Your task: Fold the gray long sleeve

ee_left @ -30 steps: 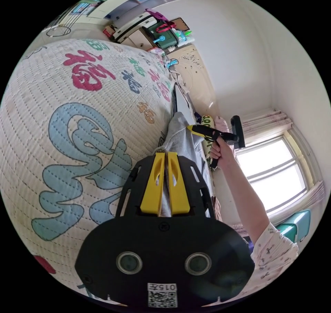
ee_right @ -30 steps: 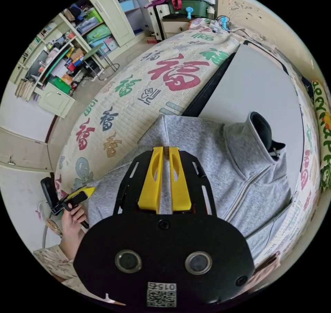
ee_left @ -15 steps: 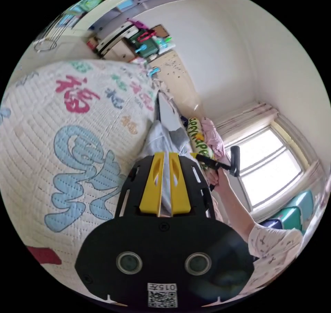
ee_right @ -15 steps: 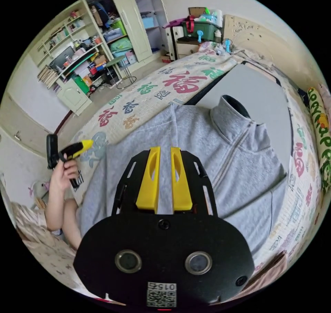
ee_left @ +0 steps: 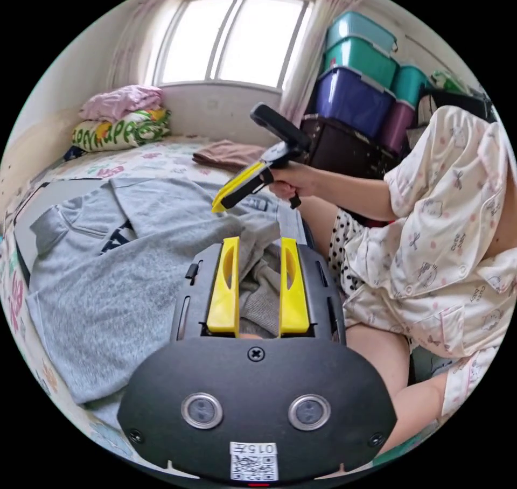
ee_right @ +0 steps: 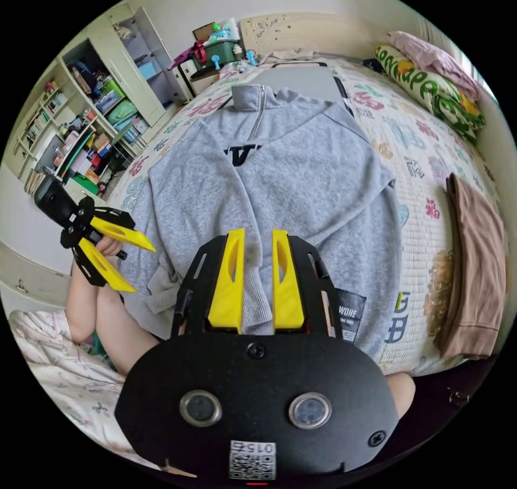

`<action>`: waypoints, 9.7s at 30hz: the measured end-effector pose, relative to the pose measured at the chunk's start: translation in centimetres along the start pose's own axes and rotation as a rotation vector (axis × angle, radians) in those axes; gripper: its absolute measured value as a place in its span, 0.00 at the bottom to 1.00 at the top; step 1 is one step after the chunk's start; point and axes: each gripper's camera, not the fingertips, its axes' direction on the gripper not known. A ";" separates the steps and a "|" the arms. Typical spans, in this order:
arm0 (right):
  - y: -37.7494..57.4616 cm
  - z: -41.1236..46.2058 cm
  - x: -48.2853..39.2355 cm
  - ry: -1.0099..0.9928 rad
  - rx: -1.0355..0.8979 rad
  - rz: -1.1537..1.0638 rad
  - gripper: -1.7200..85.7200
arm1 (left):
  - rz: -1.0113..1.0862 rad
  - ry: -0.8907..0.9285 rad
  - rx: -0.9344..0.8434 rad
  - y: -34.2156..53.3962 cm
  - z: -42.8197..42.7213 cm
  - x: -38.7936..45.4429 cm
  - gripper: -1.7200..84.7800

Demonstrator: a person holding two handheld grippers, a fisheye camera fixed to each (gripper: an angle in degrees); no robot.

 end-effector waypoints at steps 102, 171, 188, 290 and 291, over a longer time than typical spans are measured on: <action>-3.5 -9.1 37.4 -0.327 -0.079 0.373 0.07 | -1.259 -0.522 0.661 20.5 13.9 12.1 0.01; 37.3 -17.7 5.8 -0.767 1.627 0.012 0.01 | -1.359 -0.443 0.849 28.3 9.0 13.7 0.01; 35.3 -12.6 3.4 -0.560 1.762 -0.316 0.01 | -1.233 -0.549 0.772 24.7 2.1 16.8 0.01; -14.7 -4.1 7.0 -0.057 0.047 -0.560 0.06 | -0.419 -0.336 -0.231 2.7 -16.0 -8.5 0.04; -17.5 -4.7 7.1 -0.022 0.098 -0.519 0.06 | -0.422 -0.421 -0.210 1.2 -17.0 -10.0 0.04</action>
